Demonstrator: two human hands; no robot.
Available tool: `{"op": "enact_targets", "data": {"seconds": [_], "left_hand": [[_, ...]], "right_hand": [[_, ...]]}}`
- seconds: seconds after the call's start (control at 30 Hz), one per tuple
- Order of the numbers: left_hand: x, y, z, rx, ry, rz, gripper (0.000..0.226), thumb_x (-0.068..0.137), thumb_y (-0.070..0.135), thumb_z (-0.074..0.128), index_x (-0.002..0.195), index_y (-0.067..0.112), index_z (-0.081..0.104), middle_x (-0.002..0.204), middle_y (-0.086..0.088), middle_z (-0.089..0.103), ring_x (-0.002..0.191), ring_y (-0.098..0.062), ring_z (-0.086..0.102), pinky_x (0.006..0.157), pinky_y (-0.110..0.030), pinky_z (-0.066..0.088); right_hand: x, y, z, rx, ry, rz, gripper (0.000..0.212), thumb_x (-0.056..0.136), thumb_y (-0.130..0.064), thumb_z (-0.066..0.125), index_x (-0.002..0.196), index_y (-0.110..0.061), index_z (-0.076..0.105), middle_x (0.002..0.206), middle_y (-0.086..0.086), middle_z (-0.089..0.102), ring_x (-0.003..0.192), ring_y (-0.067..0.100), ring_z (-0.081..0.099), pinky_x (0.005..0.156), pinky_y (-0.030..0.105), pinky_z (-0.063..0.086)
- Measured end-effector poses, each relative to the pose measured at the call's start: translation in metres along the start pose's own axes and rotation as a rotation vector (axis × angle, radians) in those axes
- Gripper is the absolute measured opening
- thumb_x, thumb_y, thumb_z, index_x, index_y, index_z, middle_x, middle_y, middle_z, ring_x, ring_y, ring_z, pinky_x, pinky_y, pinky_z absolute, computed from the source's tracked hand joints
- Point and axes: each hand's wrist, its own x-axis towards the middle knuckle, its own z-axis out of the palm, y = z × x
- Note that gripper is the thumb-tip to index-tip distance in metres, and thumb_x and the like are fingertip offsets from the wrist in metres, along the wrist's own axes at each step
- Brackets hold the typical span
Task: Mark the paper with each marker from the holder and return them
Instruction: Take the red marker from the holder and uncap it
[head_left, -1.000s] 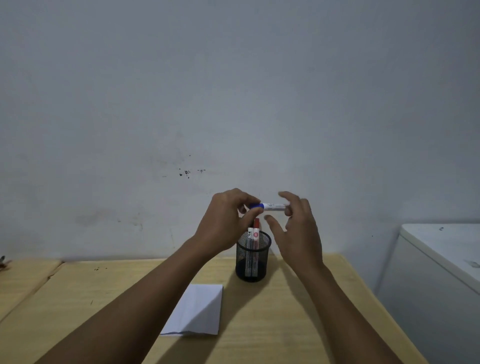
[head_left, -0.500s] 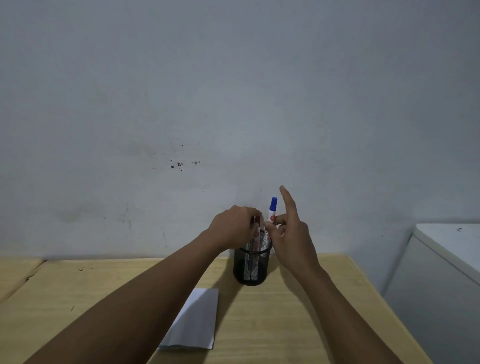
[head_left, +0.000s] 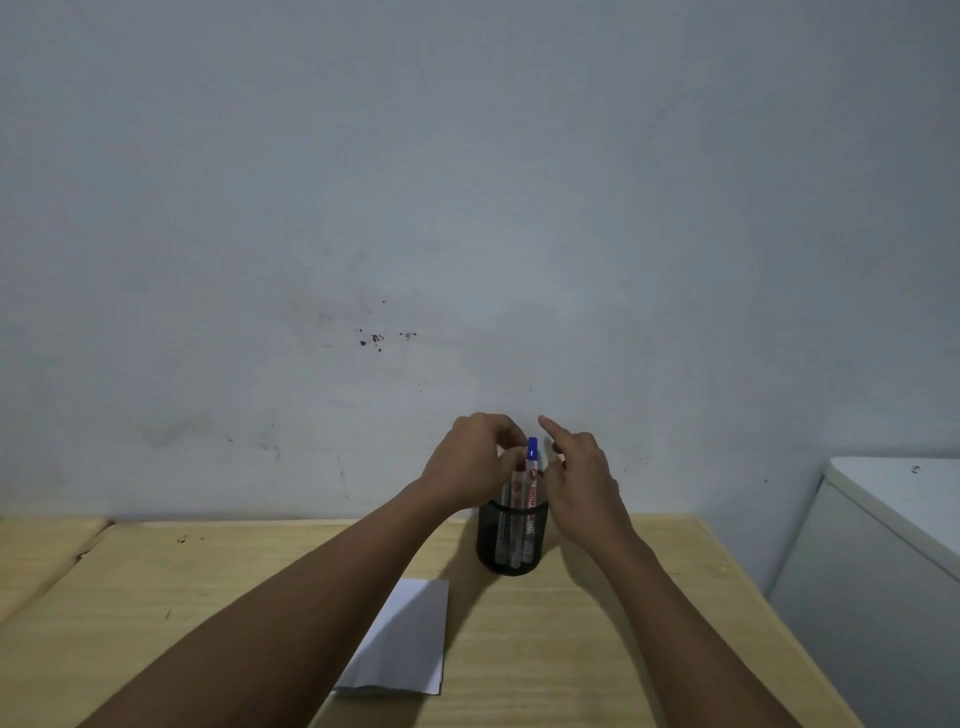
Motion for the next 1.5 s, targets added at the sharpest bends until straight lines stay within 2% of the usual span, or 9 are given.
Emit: {"op": "enact_targets", "data": {"seconds": [0.13, 0.2, 0.3, 0.47, 0.63, 0.8, 0.97, 1.33, 1.5], "left_hand": [[-0.011, 0.016, -0.029, -0.098, 0.118, 0.000, 0.013, 0.093, 0.019, 0.065, 0.103, 0.014, 0.071, 0.096, 0.002, 0.074, 0.090, -0.009, 0.064, 0.081, -0.025, 0.051], [-0.016, 0.027, -0.054, -0.199, 0.226, -0.012, 0.016, 0.093, 0.018, 0.064, 0.104, 0.012, 0.074, 0.092, 0.005, 0.074, 0.087, -0.006, 0.065, 0.077, -0.018, 0.047], [-0.029, 0.042, -0.097, -0.474, 0.360, -0.090, 0.015, 0.093, 0.015, 0.064, 0.100, 0.013, 0.076, 0.088, 0.007, 0.074, 0.081, -0.003, 0.064, 0.079, -0.024, 0.050], [-0.069, 0.055, -0.141, -0.688, 0.421, -0.223, 0.016, 0.094, 0.015, 0.062, 0.104, 0.010, 0.074, 0.091, -0.003, 0.072, 0.066, -0.015, 0.053, 0.058, -0.021, 0.046], [-0.104, 0.060, -0.151, -0.750, 0.412, -0.278, 0.015, 0.095, 0.019, 0.062, 0.103, 0.013, 0.073, 0.096, -0.001, 0.073, 0.071, -0.017, 0.052, 0.061, -0.025, 0.042], [-0.124, 0.064, -0.160, -0.963, 0.265, -0.444, 0.015, 0.091, 0.026, 0.068, 0.102, 0.018, 0.074, 0.093, 0.005, 0.077, 0.087, -0.017, 0.060, 0.078, -0.037, 0.041], [-0.128, 0.058, -0.166, -1.023, 0.309, -0.551, 0.014, 0.087, 0.028, 0.072, 0.094, 0.017, 0.077, 0.095, 0.006, 0.078, 0.090, -0.013, 0.059, 0.083, -0.037, 0.039], [-0.118, 0.036, -0.154, -0.987, 0.196, -0.688, 0.013, 0.085, 0.030, 0.072, 0.090, 0.017, 0.074, 0.092, 0.008, 0.078, 0.081, -0.012, 0.053, 0.073, -0.033, 0.037], [-0.112, 0.026, -0.145, -0.991, 0.113, -0.729, 0.014, 0.085, 0.033, 0.074, 0.084, 0.019, 0.072, 0.079, 0.011, 0.076, 0.081, -0.012, 0.050, 0.068, -0.031, 0.036]], "right_hand": [[-0.013, -0.021, -0.020, 0.136, 0.068, -0.022, 0.037, 0.100, -0.029, 0.052, 0.137, -0.032, 0.056, 0.122, -0.003, 0.058, 0.109, 0.015, 0.058, 0.094, 0.044, 0.053], [-0.021, -0.036, -0.031, 0.201, -0.024, -0.029, 0.034, 0.097, -0.037, 0.058, 0.130, -0.030, 0.061, 0.113, -0.005, 0.065, 0.098, 0.009, 0.063, 0.081, 0.031, 0.056], [-0.032, -0.063, -0.043, 0.260, -0.145, -0.081, 0.020, 0.093, -0.031, 0.067, 0.112, -0.024, 0.069, 0.092, -0.007, 0.071, 0.076, 0.002, 0.063, 0.062, 0.012, 0.047], [-0.052, -0.112, -0.066, 0.802, 0.010, 0.014, 0.010, 0.089, -0.013, 0.072, 0.098, -0.010, 0.077, 0.077, 0.008, 0.074, 0.067, 0.011, 0.068, 0.071, 0.037, 0.059], [-0.073, -0.159, -0.069, 1.218, -0.057, 0.104, 0.019, 0.088, -0.014, 0.073, 0.105, -0.007, 0.075, 0.076, 0.006, 0.068, 0.069, 0.018, 0.066, 0.069, 0.031, 0.058], [-0.088, -0.186, -0.056, 1.234, -0.022, 0.078, 0.009, 0.090, -0.012, 0.072, 0.096, -0.007, 0.075, 0.086, 0.012, 0.074, 0.074, 0.020, 0.068, 0.070, 0.030, 0.061], [-0.095, -0.193, -0.050, 1.235, -0.020, 0.023, 0.017, 0.083, -0.003, 0.078, 0.100, -0.002, 0.075, 0.086, 0.019, 0.076, 0.078, 0.024, 0.073, 0.080, 0.030, 0.062], [-0.099, -0.174, -0.036, 1.059, 0.018, -0.097, 0.015, 0.082, -0.004, 0.080, 0.097, -0.002, 0.078, 0.092, 0.022, 0.077, 0.081, 0.027, 0.075, 0.079, 0.029, 0.062], [-0.099, -0.159, -0.033, 0.880, 0.029, -0.276, 0.012, 0.084, -0.001, 0.077, 0.095, -0.006, 0.079, 0.097, 0.006, 0.079, 0.098, 0.018, 0.075, 0.082, 0.024, 0.058]]}}
